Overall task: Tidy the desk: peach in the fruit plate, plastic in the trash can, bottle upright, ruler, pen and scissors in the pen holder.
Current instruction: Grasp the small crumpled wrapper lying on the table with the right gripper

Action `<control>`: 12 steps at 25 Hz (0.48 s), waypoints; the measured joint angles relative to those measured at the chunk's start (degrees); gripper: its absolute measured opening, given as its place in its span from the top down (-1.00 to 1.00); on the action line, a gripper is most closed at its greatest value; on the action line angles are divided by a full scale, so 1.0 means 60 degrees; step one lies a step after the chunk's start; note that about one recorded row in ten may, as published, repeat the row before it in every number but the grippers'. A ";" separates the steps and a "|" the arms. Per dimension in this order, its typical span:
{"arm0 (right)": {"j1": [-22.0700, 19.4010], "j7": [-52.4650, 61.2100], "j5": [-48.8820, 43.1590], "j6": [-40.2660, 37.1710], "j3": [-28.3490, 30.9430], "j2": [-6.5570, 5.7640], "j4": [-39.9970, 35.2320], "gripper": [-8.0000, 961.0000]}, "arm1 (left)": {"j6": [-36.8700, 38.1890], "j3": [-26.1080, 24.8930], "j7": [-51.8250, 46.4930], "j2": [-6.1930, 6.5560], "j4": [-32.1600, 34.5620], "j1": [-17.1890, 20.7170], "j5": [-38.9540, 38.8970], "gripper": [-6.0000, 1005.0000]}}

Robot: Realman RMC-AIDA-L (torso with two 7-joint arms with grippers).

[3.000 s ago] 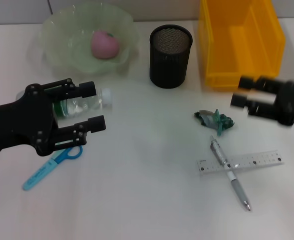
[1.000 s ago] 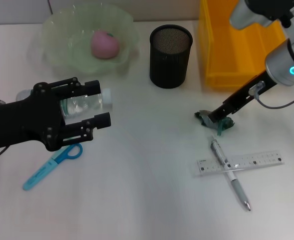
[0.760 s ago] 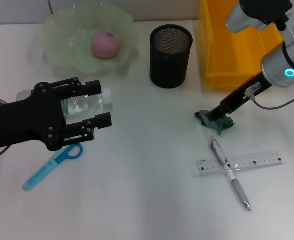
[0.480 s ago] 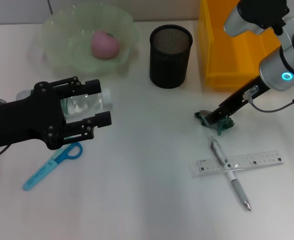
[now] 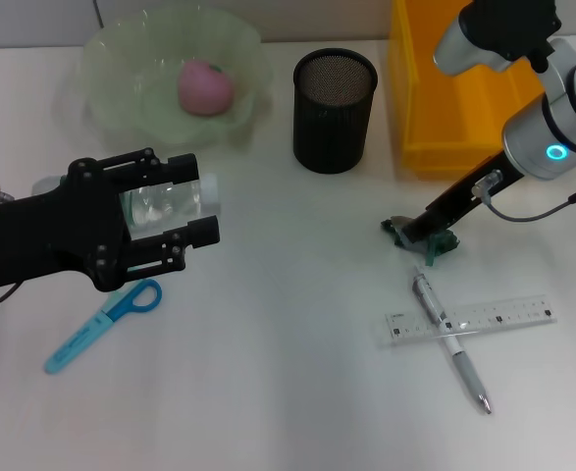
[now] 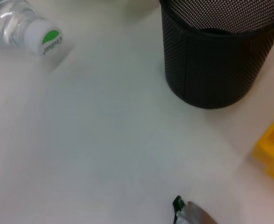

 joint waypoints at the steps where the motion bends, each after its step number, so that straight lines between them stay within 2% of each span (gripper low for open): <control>1: 0.0025 -0.0013 0.0002 0.0002 -0.0001 0.0000 0.0054 -0.36 | 0.0000 0.0000 0.0000 0.0000 0.0000 0.0000 0.0000 -0.36; 10: 0.0097 -0.0049 0.0003 0.0182 -0.0002 0.0000 0.0230 0.00 | -0.0072 -0.0012 0.0006 0.0052 -0.0079 -0.0118 0.0000 -0.36; 12: 0.0134 -0.0054 0.0003 0.0221 -0.0003 0.0004 0.0333 -0.01 | -0.0090 -0.0006 0.0006 0.0061 -0.0090 -0.0121 0.0000 -0.36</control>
